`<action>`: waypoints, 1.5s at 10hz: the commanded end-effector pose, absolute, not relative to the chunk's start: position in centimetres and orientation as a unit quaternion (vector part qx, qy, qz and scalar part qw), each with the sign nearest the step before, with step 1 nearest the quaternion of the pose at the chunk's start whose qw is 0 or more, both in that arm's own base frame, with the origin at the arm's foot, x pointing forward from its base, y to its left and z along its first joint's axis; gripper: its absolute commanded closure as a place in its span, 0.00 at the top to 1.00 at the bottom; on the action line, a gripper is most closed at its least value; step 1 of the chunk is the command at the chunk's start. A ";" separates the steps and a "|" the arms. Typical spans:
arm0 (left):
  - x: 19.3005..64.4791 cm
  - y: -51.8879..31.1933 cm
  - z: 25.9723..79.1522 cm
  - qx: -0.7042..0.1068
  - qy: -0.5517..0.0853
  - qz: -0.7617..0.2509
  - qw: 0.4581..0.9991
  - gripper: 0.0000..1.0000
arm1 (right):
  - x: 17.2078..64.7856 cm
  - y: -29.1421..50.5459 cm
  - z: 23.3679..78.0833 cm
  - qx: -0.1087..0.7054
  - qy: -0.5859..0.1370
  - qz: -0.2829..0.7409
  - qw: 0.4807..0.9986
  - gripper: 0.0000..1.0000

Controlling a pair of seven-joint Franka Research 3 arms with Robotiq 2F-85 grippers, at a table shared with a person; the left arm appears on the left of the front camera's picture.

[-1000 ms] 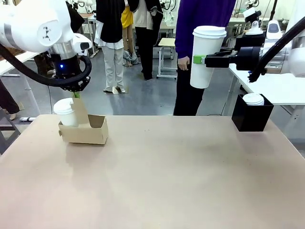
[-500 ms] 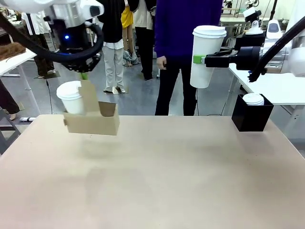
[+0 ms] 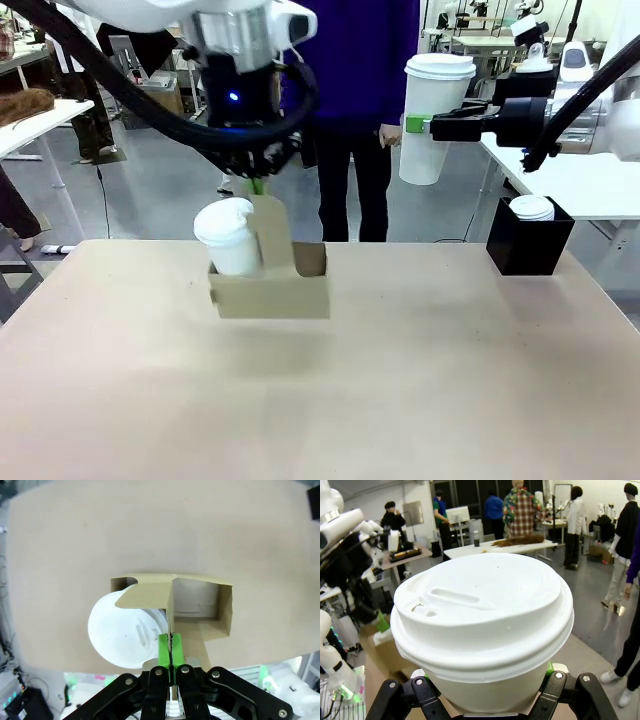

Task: Pour a drink into a cup and package it in a carrier.
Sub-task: Position the Cup Carrier in the center of the table, then insert the held 600 ml Paper Cup into the Cup Carrier.

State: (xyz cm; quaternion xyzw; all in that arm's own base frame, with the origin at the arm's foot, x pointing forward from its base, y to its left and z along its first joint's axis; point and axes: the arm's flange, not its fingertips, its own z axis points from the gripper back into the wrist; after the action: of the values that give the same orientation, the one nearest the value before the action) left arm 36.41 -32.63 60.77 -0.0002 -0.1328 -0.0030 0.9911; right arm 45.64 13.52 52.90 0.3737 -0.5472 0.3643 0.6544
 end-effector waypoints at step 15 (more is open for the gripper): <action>34.9 -40.8 49.9 0.004 -0.087 -0.035 0.996 0.01 | 45.5 13.7 53.1 0.367 -0.549 0.363 0.657 0.81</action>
State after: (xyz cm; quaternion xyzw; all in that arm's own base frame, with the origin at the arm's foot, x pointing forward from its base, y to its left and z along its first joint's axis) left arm 35.00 -41.19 50.07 0.0006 -0.0872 -0.0359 0.9955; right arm 45.64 13.51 52.89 0.3735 -0.5472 0.3642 0.6545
